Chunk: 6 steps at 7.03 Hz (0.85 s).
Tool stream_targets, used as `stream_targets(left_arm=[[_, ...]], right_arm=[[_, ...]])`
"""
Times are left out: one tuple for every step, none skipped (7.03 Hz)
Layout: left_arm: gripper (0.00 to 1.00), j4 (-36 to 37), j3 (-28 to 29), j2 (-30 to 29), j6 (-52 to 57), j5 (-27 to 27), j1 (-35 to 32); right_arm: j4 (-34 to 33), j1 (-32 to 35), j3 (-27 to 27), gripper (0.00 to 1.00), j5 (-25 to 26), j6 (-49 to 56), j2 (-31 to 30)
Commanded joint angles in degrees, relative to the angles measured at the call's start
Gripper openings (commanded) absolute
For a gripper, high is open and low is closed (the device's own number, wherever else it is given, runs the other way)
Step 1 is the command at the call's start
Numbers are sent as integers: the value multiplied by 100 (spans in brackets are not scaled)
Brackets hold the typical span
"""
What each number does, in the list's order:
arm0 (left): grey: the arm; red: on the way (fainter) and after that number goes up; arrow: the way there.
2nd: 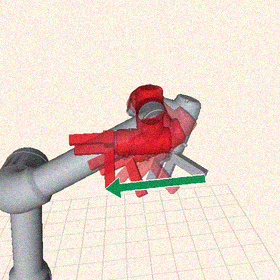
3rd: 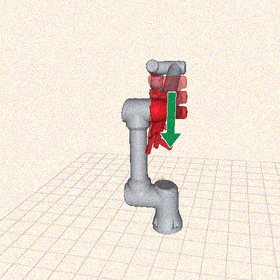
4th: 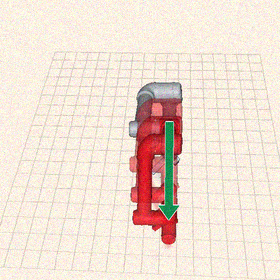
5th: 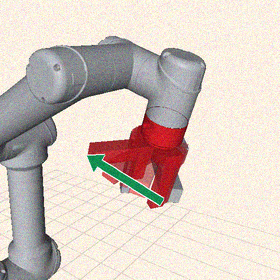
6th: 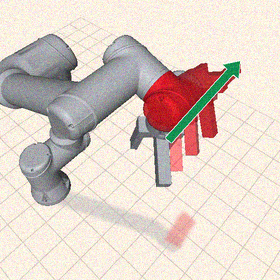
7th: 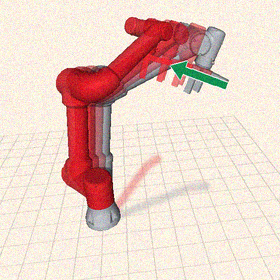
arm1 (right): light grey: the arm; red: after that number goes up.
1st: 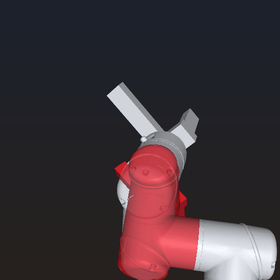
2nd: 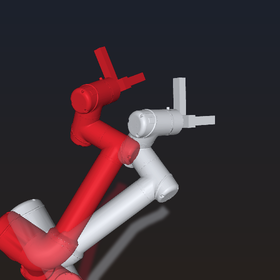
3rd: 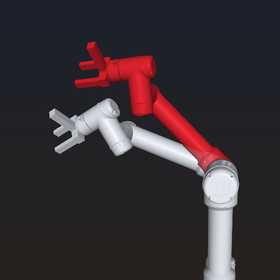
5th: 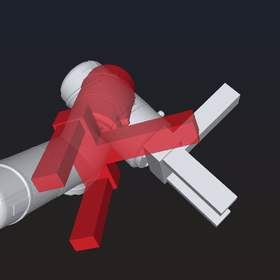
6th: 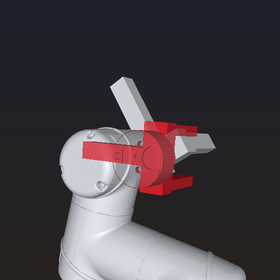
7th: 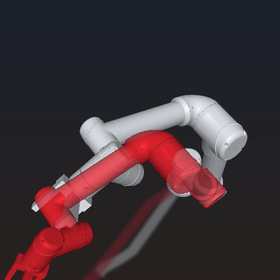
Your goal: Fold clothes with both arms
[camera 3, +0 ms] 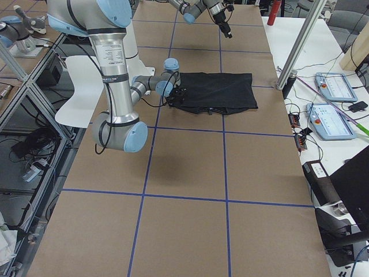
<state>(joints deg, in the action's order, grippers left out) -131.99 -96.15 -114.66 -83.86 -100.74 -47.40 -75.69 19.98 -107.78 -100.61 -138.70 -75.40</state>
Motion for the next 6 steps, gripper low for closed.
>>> stream_targets(left_arm=[[99,-2,0,5,-8,-7,12],[99,-2,0,5,-8,-7,12],[99,-2,0,5,-8,-7,20],[99,-2,0,5,-16,-16,20],[99,-2,0,5,-16,-16,20],[99,-2,0,5,-16,-16,20]], right_arm=[[2,24,-93,0,-55,9,-45],[-59,33,-277,0,-73,9,-114],[-77,50,-322,0,-134,18,-167],[-69,42,-314,0,-143,44,-194],[-77,41,-314,0,-143,45,-177],[-77,85,-349,0,-204,114,-203]])
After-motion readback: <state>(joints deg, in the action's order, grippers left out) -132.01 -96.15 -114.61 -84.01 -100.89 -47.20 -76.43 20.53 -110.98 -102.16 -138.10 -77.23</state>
